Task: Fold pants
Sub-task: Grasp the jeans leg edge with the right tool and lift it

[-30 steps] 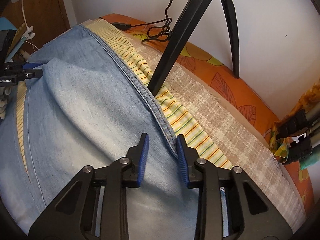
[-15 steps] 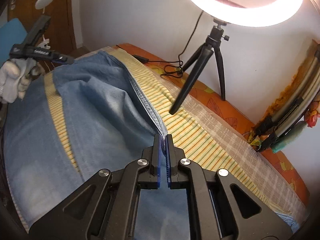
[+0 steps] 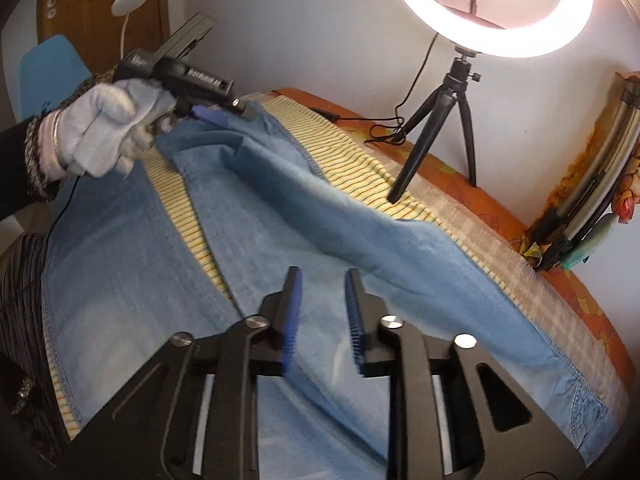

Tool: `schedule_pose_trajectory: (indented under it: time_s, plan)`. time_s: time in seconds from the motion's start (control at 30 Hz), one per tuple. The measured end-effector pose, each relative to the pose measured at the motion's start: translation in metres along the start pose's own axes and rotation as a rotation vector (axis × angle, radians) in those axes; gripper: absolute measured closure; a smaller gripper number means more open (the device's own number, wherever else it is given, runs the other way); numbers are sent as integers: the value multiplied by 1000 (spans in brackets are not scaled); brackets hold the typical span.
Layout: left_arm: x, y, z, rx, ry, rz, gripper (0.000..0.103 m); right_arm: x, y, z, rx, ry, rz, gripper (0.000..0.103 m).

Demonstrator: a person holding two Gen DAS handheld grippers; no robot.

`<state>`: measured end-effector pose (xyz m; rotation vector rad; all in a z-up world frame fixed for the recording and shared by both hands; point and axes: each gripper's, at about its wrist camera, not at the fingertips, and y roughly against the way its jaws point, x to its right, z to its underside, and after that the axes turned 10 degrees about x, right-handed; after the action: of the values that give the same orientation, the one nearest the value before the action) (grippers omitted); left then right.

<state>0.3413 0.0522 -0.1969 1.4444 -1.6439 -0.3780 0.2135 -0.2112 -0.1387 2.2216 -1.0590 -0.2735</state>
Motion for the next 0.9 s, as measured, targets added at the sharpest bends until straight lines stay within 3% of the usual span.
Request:
schedule_pose_trajectory:
  time_s: [0.03, 0.13, 0.23, 0.33, 0.47, 0.57, 0.6, 0.63, 0.7, 0.8, 0.9]
  plan:
    - [0, -5, 4, -13, -7, -6, 34, 8, -6, -3, 7, 3, 3, 53]
    - [-1, -16, 17, -62, -30, -27, 34, 31, -27, -11, 1, -19, 17, 41]
    - [-4, -22, 25, -61, -48, -33, 34, 56, -49, -19, -17, -71, 12, 33]
    - [-2, -23, 27, -50, -82, -39, 34, 79, -75, -21, -74, -109, -28, 32]
    - [0, -24, 27, -44, -105, -39, 34, 100, -114, -7, -226, -230, -179, 32]
    - [0, -24, 28, -30, -115, -37, 34, 94, -118, 4, -233, -236, -223, 32]
    - [0, -24, 28, -29, -120, -37, 33, 89, -114, 5, -221, -230, -237, 42]
    - [0, -24, 28, -30, -123, -32, 32, 82, -110, 6, -217, -218, -250, 62]
    - [-3, -22, 25, -44, -105, -11, 30, 67, -100, 9, -225, -171, -215, 82]
    - [-14, -15, 18, -75, -3, 37, 30, 37, -70, 9, -175, -66, -169, 90]
    - [-20, -2, 9, -65, 54, 34, 30, 5, -28, 7, -98, 23, -127, 92]
